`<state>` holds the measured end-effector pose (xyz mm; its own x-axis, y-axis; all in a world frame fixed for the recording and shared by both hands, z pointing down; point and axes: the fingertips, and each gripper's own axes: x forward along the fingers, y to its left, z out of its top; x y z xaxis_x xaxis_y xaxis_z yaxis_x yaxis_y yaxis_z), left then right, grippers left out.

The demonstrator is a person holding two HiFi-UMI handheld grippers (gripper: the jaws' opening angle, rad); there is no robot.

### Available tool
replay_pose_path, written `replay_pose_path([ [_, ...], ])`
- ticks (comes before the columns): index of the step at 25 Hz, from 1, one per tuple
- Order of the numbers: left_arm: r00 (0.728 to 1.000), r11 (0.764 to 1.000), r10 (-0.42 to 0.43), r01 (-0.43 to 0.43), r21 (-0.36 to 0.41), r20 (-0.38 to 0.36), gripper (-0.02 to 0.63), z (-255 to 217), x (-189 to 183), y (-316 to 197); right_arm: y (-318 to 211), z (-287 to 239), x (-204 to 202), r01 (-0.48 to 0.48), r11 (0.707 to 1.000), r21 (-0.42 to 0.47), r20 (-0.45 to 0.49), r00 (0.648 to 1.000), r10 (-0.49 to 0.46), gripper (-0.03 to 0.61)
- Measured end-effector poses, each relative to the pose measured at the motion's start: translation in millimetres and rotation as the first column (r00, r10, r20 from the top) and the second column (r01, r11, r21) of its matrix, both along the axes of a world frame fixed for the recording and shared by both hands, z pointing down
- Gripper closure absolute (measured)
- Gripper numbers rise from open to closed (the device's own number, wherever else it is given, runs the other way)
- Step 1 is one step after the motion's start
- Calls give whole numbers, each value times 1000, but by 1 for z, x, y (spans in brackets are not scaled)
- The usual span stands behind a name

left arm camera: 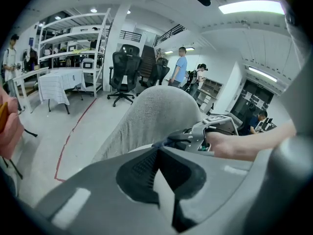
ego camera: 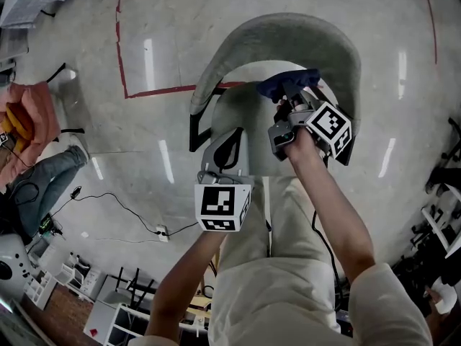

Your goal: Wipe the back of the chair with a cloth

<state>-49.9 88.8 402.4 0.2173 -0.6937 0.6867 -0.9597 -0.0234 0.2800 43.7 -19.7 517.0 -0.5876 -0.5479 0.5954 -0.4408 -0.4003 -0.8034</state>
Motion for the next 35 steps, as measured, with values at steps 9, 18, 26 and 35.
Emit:
replay_pose_path([
  [9, 1000, 1000, 22, -22, -14, -8, 614, 6, 10, -16, -8, 56, 9, -51, 996, -74, -31, 998, 49, 485],
  [18, 1000, 999, 9, -9, -34, -8, 614, 11, 5, -26, -23, 79, 3, -62, 993, -95, -51, 997, 58, 485],
  [26, 1000, 999, -2, 2, -36, -17, 614, 18, 7, -37, -35, 84, -5, -111, 986, -125, -16, 994, 110, 485],
  [35, 1000, 999, 13, -14, -41, -23, 614, 16, 14, -48, -41, 68, -7, -150, 979, -137, 31, 987, 156, 486],
])
